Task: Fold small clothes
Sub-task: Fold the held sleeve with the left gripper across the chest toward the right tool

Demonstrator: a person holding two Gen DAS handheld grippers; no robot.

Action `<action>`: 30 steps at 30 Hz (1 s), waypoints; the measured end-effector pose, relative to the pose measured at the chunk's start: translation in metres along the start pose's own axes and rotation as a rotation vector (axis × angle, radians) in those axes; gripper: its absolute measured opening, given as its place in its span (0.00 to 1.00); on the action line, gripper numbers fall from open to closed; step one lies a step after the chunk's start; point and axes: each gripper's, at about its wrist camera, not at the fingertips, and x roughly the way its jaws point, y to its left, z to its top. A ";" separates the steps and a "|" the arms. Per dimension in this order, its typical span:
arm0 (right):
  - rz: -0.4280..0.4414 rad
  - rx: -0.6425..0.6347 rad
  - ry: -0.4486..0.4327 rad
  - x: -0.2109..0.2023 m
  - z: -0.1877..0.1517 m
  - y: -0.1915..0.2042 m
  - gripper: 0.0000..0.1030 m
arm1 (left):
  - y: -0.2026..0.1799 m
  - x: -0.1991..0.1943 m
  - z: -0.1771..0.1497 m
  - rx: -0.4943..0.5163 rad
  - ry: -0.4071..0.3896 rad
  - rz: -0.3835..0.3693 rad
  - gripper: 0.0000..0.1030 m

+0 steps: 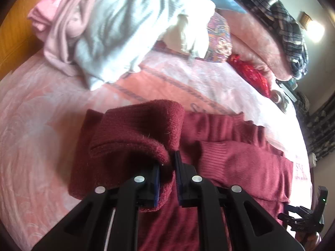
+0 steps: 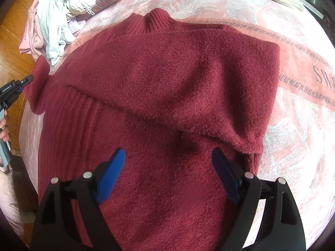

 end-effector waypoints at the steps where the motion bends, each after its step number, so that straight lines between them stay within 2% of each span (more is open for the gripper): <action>1: 0.000 0.005 0.003 0.002 0.000 -0.002 0.82 | -0.015 0.002 -0.003 0.020 0.004 -0.030 0.12; 7: 0.009 0.031 0.012 0.011 -0.003 -0.014 0.81 | -0.108 0.009 -0.029 0.158 0.041 -0.169 0.12; 10: 0.012 0.030 0.010 0.011 -0.005 -0.015 0.81 | -0.136 0.022 -0.043 0.191 0.081 -0.196 0.12; 13: 0.008 0.028 0.014 0.012 -0.005 -0.015 0.81 | -0.150 0.048 -0.057 0.235 0.156 -0.214 0.13; 17: -0.002 0.029 0.024 0.014 -0.004 -0.015 0.81 | -0.143 0.085 -0.075 0.228 0.292 -0.206 0.14; 20: -0.012 0.024 0.028 0.015 -0.002 -0.011 0.81 | -0.127 0.078 -0.081 0.178 0.322 -0.252 0.16; 22: -0.019 0.024 0.032 0.015 0.001 -0.006 0.81 | -0.118 0.057 -0.078 0.155 0.304 -0.306 0.29; 23: -0.017 0.025 0.035 0.013 0.001 -0.003 0.81 | -0.111 0.045 -0.073 0.147 0.282 -0.312 0.43; 27: 0.036 -0.023 0.002 -0.002 0.007 0.029 0.81 | -0.074 0.010 -0.052 0.095 0.185 -0.287 0.45; 30: 0.061 -0.090 -0.011 -0.009 0.020 0.067 0.81 | -0.046 0.016 -0.034 0.065 0.156 -0.153 0.44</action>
